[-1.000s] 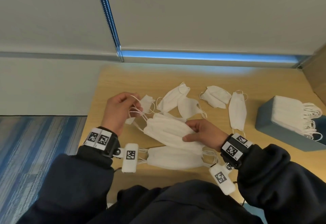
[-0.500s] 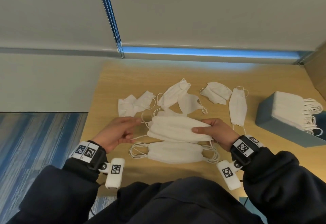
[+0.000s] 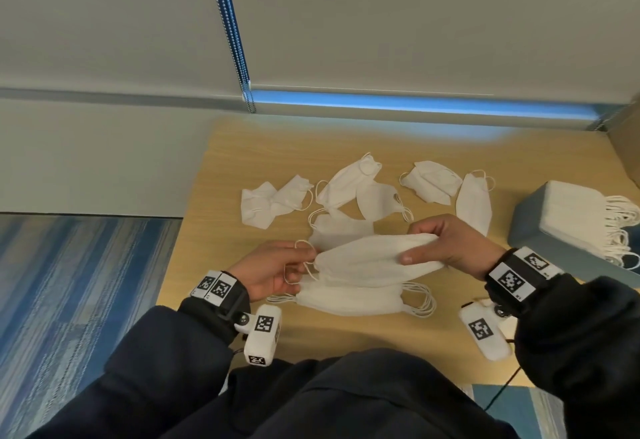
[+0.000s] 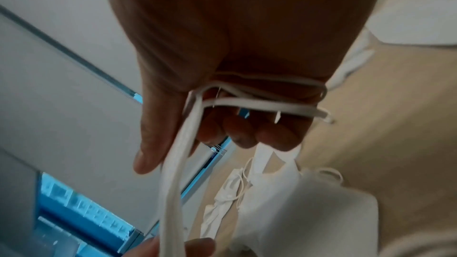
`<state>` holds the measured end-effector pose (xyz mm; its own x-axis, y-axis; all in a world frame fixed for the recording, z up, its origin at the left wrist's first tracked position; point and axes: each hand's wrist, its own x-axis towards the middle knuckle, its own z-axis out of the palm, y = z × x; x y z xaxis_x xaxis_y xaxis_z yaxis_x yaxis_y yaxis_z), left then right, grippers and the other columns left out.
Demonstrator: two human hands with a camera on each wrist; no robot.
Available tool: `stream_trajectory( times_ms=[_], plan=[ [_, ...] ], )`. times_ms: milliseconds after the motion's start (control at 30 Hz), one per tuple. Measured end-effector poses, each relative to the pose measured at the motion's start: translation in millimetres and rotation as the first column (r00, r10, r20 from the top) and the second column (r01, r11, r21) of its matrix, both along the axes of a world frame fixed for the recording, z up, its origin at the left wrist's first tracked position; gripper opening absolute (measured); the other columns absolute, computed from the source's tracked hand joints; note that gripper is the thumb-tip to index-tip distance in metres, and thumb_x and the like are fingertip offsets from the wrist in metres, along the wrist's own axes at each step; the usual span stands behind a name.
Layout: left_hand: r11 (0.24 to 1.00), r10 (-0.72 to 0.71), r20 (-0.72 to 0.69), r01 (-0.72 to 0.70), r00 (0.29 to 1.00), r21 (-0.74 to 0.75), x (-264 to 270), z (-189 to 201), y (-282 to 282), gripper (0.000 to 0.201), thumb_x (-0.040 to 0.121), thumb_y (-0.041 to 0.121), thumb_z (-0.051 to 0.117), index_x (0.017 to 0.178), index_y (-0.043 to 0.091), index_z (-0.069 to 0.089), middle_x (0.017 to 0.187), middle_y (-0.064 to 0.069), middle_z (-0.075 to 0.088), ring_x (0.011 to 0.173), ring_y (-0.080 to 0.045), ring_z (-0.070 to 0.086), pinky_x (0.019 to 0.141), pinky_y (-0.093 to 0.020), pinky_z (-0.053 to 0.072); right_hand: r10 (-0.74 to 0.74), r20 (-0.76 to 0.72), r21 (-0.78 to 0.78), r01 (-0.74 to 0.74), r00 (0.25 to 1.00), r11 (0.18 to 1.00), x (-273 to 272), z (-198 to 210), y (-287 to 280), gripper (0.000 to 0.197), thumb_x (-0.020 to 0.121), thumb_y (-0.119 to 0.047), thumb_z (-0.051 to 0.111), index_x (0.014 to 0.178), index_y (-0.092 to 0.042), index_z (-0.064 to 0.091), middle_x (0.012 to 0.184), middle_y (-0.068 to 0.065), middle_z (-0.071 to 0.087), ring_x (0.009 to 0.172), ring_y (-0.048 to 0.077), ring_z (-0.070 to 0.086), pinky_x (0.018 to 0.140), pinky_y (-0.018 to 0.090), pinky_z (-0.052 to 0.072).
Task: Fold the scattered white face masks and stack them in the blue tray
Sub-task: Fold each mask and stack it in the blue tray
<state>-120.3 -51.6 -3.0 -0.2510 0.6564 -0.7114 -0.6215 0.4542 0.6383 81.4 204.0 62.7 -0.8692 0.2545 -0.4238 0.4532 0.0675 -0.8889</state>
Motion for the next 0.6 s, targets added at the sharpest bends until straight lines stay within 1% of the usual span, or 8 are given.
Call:
stream_trajectory(
  times_ms=[100,133,200,300,400,467,533,600],
  plan=[
    [0.988,0.138,-0.048,-0.134,0.989,0.074,2,-4,1,0.036,0.073,0.02,0.082,0.104,0.002,0.076,0.075,-0.006,0.066,0.057,-0.015,0.06,0.052,-0.027,0.055,-0.024,0.019,0.022,0.023,1.0,0.999,-1,9,7,0.031,0.07,-0.016,0.085,0.085,0.007,0.07,0.065,0.003,0.063,0.051,0.008,0.056,0.047,0.018,0.044],
    [0.977,0.199,-0.068,-0.193,0.978,0.09,0,-4,1,0.036,0.076,0.018,0.081,0.107,0.001,0.076,0.08,-0.007,0.069,0.059,-0.015,0.063,0.051,-0.026,0.055,-0.068,0.035,0.008,0.068,0.997,0.998,-1,8,8,0.03,0.068,-0.02,0.086,0.085,0.001,0.072,0.067,0.006,0.062,0.048,0.01,0.054,0.042,0.021,0.043],
    [0.947,0.315,-0.11,-0.304,0.943,0.105,-5,-5,-1,0.022,0.083,0.011,0.076,0.103,0.001,0.077,0.085,-0.01,0.07,0.06,-0.014,0.062,0.049,-0.023,0.051,-0.181,0.078,-0.034,0.184,0.98,0.982,2,1,11,0.021,0.067,-0.024,0.087,0.077,-0.011,0.074,0.065,0.009,0.052,0.044,0.014,0.04,0.036,0.021,0.03],
    [0.907,0.403,-0.013,-0.398,0.915,0.139,-17,0,-9,0.015,0.086,0.002,0.07,0.1,0.001,0.073,0.08,-0.008,0.067,0.062,-0.013,0.059,0.051,-0.023,0.05,-0.272,0.122,-0.079,0.282,0.955,0.956,7,-15,11,0.02,0.071,-0.026,0.086,0.061,-0.021,0.068,0.058,0.005,0.037,0.043,0.015,0.024,0.042,0.023,0.015],
    [0.885,0.392,0.142,-0.415,0.909,0.211,-34,6,-24,0.014,0.087,0.006,0.067,0.1,0.008,0.068,0.083,-0.005,0.066,0.069,-0.014,0.061,0.064,-0.028,0.053,-0.295,0.156,-0.138,0.317,0.943,0.939,12,-28,7,0.035,0.067,-0.03,0.087,0.056,-0.016,0.057,0.054,0.0,0.032,0.043,0.014,0.018,0.048,0.025,0.011],
    [0.848,0.441,0.24,-0.489,0.865,0.204,-46,11,-35,0.006,0.088,0.011,0.064,0.093,0.014,0.065,0.081,-0.001,0.064,0.07,-0.015,0.062,0.071,-0.032,0.051,-0.305,0.168,-0.162,0.331,0.938,0.93,18,-31,6,0.053,0.055,-0.039,0.095,0.061,-0.009,0.052,0.051,0.0,0.033,0.045,0.014,0.018,0.048,0.024,0.013],
    [0.799,0.519,0.277,-0.574,0.809,0.179,-57,16,-48,0.006,0.085,0.012,0.063,0.087,0.018,0.062,0.077,0.002,0.064,0.072,-0.019,0.066,0.08,-0.038,0.052,-0.363,0.157,-0.223,0.391,0.919,0.893,26,-33,9,0.066,0.04,-0.047,0.1,0.068,-0.005,0.058,0.05,0.001,0.034,0.045,0.014,0.025,0.044,0.023,0.023],
    [0.753,0.559,0.303,-0.626,0.772,0.202,-65,25,-60,0.01,0.082,0.011,0.06,0.08,0.021,0.057,0.073,0.004,0.06,0.074,-0.02,0.068,0.093,-0.046,0.05,-0.489,0.14,-0.339,0.506,0.861,0.793,29,-34,15,0.058,0.046,-0.046,0.099,0.076,-0.011,0.064,0.056,0.001,0.037,0.05,0.015,0.037,0.046,0.026,0.04]
  ],
)
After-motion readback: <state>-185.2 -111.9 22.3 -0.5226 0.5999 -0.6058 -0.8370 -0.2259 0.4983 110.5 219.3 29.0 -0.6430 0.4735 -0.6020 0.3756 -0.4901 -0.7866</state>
